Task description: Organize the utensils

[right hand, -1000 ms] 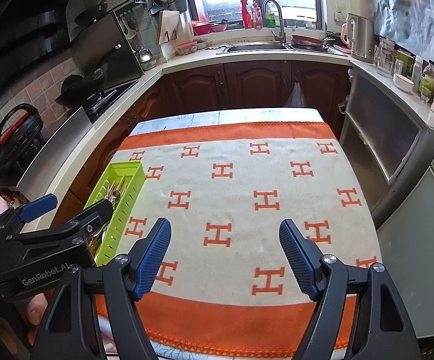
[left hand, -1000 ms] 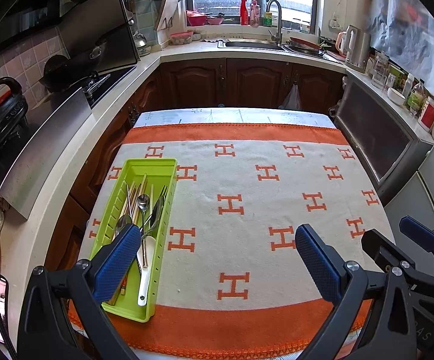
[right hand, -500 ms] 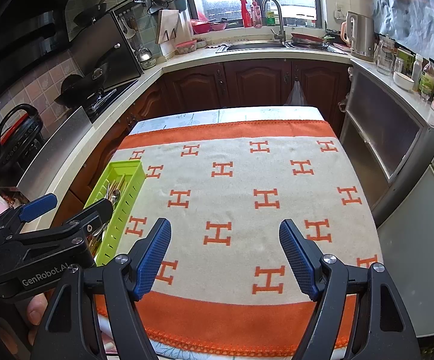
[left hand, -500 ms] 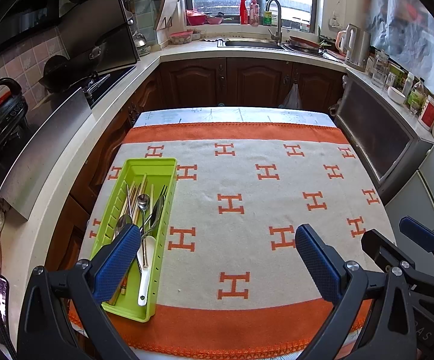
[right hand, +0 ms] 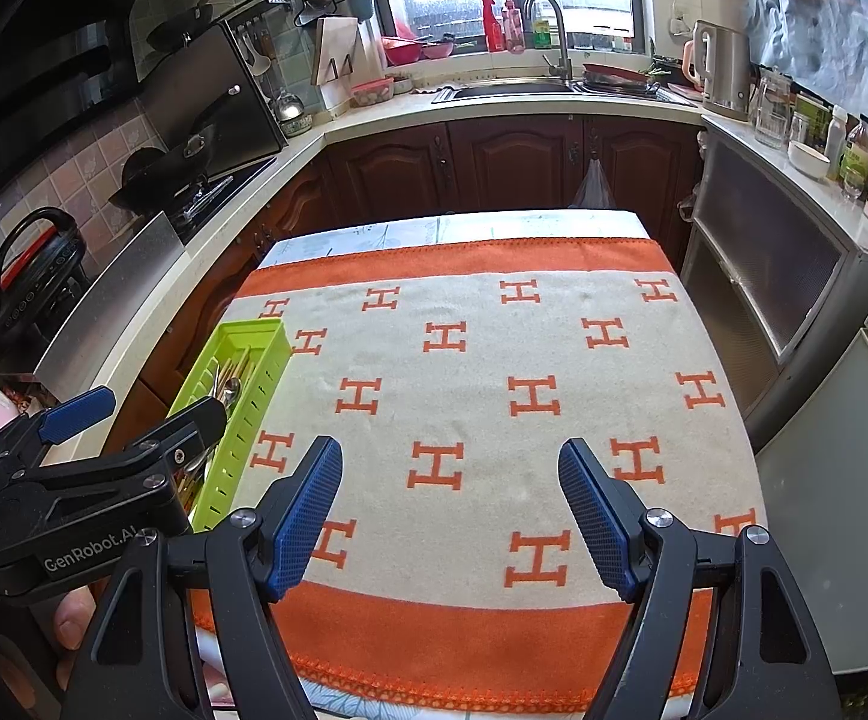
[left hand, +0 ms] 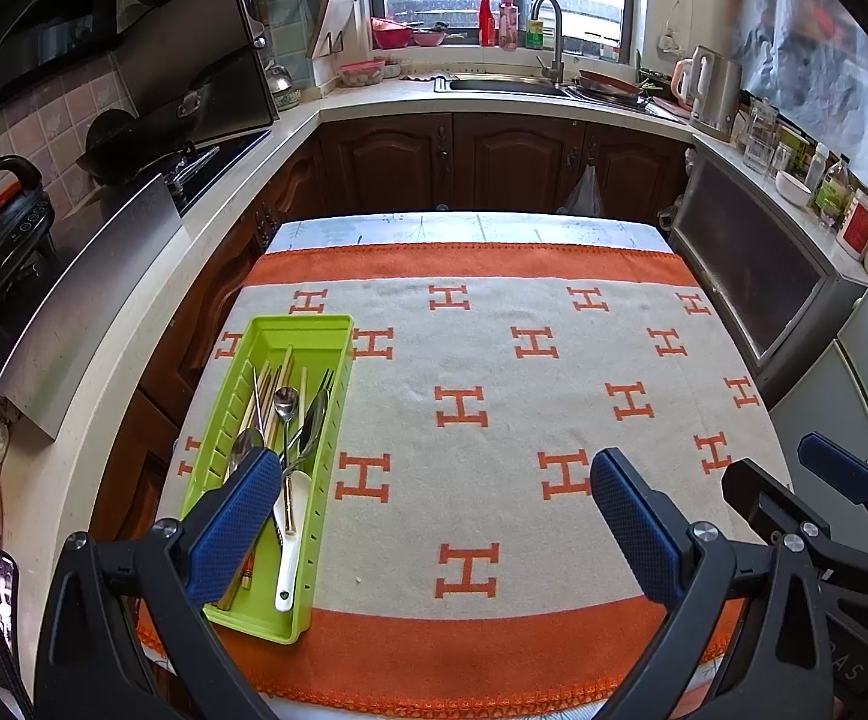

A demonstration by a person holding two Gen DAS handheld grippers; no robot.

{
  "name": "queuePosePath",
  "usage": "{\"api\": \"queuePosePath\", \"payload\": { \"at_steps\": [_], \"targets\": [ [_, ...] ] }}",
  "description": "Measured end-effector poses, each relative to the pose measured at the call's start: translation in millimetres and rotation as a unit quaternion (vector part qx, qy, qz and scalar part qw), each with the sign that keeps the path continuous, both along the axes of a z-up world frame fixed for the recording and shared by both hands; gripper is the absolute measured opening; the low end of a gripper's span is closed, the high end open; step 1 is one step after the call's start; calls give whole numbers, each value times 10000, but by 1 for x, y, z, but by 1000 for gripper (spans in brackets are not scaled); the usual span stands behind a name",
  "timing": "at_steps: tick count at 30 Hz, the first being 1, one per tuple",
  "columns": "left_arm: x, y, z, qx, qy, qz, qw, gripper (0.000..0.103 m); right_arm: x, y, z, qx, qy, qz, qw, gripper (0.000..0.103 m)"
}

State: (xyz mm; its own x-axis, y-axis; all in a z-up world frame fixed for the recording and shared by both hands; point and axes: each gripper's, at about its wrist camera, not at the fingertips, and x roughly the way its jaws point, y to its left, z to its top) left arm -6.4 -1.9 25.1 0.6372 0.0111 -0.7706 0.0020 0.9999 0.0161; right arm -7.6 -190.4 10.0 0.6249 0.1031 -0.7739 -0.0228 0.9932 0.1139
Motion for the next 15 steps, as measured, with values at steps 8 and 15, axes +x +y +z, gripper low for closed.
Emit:
{"api": "queuePosePath", "payload": {
  "at_steps": [8, 15],
  "targets": [
    [0, 1, -2, 9, 20, -15, 10000, 102, -1, 1, -2, 15, 21, -7, 10000, 76],
    [0, 1, -2, 16, 42, -11, 10000, 102, 0, 0, -2, 24, 28, -2, 10000, 76]
  ]
}}
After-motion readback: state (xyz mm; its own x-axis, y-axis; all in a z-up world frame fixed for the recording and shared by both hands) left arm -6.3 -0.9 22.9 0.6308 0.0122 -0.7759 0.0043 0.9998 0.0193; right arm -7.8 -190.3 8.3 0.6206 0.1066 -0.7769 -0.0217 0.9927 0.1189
